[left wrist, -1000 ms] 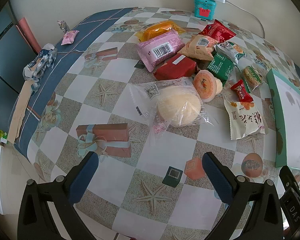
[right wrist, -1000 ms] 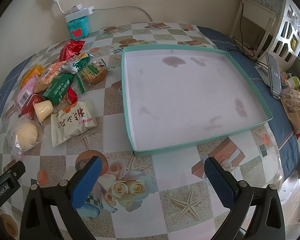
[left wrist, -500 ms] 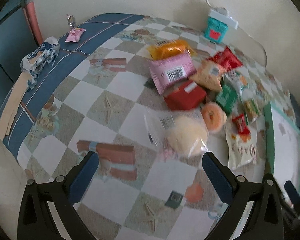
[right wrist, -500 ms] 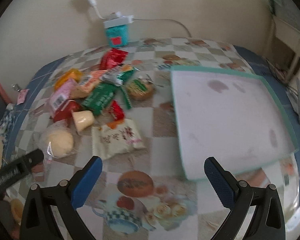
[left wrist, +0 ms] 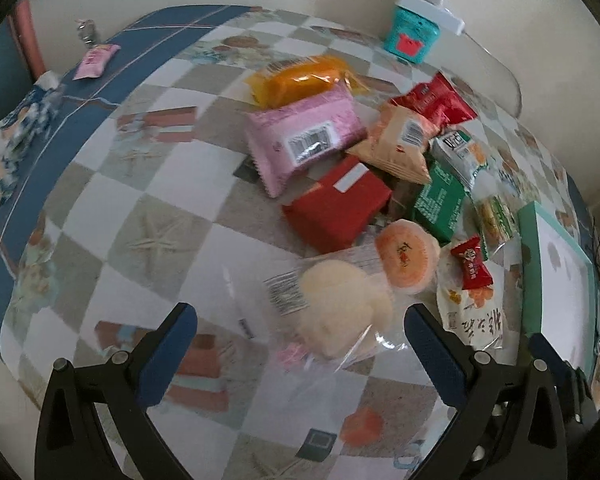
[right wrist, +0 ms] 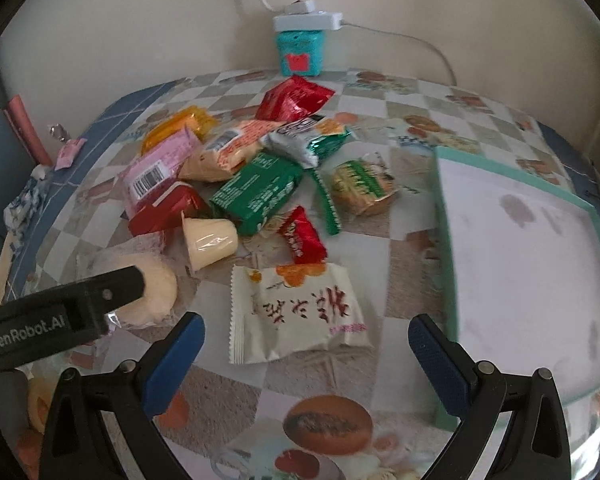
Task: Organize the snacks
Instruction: 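Grasp the white packet with red text with the right gripper while the left grasps the bagged bread bun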
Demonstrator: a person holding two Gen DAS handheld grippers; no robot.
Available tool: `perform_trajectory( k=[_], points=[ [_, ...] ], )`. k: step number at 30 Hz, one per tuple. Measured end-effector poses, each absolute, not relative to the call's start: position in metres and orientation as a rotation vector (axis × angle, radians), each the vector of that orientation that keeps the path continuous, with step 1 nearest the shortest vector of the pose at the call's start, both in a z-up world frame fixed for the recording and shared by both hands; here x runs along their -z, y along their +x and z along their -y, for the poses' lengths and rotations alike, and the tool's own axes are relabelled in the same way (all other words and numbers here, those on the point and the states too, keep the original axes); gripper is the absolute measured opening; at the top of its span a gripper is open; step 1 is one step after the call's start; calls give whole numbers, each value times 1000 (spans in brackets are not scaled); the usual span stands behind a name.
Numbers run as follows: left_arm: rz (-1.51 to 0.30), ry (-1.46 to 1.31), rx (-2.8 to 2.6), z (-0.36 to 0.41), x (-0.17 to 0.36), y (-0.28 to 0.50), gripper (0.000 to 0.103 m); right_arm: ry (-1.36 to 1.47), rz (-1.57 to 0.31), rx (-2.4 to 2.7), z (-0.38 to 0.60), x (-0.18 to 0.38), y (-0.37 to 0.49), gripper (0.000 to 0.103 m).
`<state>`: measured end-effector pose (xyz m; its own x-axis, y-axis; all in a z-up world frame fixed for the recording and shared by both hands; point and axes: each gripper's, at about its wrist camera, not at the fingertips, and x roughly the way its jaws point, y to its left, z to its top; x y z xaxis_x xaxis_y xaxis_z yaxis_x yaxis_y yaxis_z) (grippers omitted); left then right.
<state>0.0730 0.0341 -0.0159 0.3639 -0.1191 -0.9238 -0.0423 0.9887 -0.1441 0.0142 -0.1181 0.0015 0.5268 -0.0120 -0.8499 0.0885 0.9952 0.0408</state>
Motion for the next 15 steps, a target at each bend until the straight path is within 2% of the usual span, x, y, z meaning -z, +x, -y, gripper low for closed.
perform_trajectory(
  k=[15],
  points=[
    [-1268,-114,25,-20,38,86,103,118,-1088,81,124,30,36,103]
  ],
)
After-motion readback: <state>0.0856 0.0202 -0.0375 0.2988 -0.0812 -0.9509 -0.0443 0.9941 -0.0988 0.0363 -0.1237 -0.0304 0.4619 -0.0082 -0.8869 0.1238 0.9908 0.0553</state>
